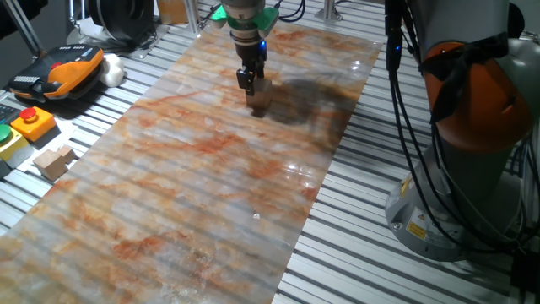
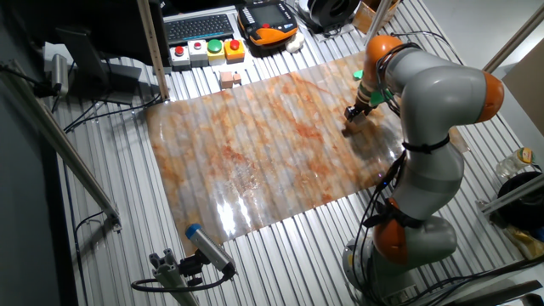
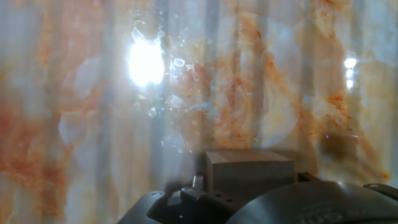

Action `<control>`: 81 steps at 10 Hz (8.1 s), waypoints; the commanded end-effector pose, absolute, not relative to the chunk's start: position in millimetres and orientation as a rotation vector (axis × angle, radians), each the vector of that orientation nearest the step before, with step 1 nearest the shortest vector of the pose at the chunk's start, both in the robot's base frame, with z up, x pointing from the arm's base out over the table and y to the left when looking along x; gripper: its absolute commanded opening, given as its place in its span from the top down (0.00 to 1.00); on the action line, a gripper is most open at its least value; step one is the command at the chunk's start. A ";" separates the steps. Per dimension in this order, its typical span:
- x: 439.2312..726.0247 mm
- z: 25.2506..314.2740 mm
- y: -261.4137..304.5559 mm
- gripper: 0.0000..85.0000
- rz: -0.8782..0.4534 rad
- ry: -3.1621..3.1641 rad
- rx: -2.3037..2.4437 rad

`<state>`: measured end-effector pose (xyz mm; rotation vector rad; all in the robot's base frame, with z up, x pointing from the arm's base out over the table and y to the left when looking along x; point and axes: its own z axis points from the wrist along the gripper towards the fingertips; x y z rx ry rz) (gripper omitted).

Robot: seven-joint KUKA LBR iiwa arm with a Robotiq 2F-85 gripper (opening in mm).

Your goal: Hold a small block with the gripper and sweep it from left to right on the table

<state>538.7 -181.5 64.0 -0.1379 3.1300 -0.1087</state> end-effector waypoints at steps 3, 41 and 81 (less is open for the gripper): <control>538.9 63.4 -181.6 0.20 -0.101 3.130 -0.142; 544.6 60.2 -166.7 1.00 -0.053 3.132 -0.222; 553.0 63.5 -113.2 1.00 -0.057 3.158 -0.125</control>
